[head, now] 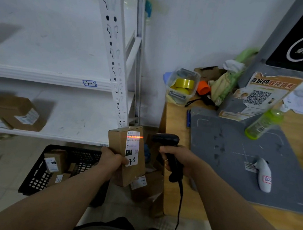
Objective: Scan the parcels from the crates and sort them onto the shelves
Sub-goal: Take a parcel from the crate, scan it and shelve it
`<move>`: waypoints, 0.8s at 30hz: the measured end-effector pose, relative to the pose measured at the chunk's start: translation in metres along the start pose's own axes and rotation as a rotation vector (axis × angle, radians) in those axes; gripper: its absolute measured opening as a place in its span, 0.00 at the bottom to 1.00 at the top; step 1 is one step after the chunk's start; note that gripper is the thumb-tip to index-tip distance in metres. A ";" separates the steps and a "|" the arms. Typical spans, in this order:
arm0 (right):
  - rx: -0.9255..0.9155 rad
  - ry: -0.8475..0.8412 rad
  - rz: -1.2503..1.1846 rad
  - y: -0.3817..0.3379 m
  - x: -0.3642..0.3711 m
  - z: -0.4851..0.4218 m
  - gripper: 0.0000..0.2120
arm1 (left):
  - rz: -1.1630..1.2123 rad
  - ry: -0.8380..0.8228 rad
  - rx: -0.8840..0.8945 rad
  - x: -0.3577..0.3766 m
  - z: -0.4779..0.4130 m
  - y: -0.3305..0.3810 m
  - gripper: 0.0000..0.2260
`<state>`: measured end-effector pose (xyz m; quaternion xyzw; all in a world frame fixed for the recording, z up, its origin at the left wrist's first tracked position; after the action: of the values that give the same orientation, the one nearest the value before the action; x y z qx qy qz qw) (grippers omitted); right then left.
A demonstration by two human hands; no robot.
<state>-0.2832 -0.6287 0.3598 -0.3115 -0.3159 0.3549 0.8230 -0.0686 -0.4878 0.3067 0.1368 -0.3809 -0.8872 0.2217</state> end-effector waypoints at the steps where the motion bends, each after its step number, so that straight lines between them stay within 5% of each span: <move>1: -0.003 -0.005 -0.003 0.000 0.000 0.000 0.13 | -0.006 -0.001 0.004 0.000 -0.001 0.000 0.32; 17: -0.003 0.046 0.015 0.005 0.002 -0.010 0.11 | 0.010 -0.024 0.020 -0.005 0.003 0.000 0.33; 24: 0.155 0.489 0.247 0.026 -0.030 -0.026 0.24 | 0.064 -0.131 -0.023 -0.010 0.007 0.003 0.33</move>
<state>-0.2907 -0.6449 0.3159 -0.3603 -0.0396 0.3901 0.8465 -0.0620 -0.4808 0.3144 0.0638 -0.3884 -0.8910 0.2262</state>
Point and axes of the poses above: each hand's wrist, its own z-axis away from the middle knuckle, its own x-axis out of the palm, y = z × x, the point moved 3 cm from there along -z, towards the middle knuckle, and after that the axes turned 12 degrees about -y, right-handed, at the moved point
